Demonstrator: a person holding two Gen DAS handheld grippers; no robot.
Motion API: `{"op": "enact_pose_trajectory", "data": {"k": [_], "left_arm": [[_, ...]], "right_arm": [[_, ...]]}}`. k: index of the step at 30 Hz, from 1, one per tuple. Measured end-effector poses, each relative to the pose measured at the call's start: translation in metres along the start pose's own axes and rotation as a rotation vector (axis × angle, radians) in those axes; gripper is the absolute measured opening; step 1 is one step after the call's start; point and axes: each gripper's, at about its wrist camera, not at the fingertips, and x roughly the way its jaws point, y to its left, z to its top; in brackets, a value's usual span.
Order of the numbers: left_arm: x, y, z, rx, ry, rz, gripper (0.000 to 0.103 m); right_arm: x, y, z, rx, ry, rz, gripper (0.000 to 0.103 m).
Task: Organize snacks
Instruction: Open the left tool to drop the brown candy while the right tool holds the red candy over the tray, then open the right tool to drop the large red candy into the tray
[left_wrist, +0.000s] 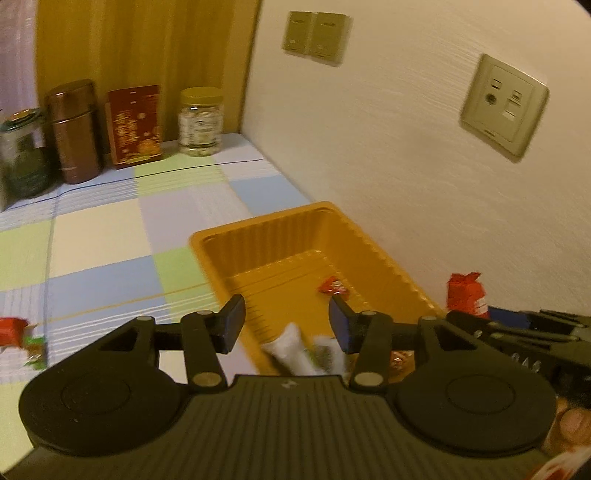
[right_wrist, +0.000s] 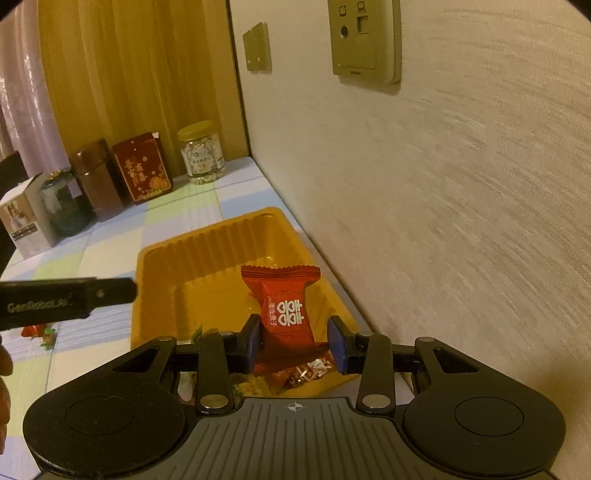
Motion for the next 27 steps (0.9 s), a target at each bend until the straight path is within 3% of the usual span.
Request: {"op": "enact_pose_trajectory", "data": {"k": [15,16,17,19,27], "left_arm": [[-0.028,0.019,-0.017,-0.069,-0.037,0.034,0.046],[-0.029,0.021,-0.018,-0.072,-0.037,0.037,0.046],[-0.030,0.022,-0.020,-0.075,-0.036,0.037,0.046],[-0.033,0.024,-0.022,-0.077,-0.037,0.045,0.046],[-0.056,0.036,-0.044,-0.111,-0.040,0.083,0.046]], "right_arm": [[0.005,0.014,0.012,0.023,-0.006,0.061,0.039],[0.007,0.013,0.012,0.041,-0.002,0.091,0.043],[0.008,0.011,0.013,0.061,0.000,0.115,0.059],[0.007,0.007,0.013,0.102,-0.015,0.132,0.078],[-0.006,0.007,0.001,0.123,0.006,0.104,0.079]]}}
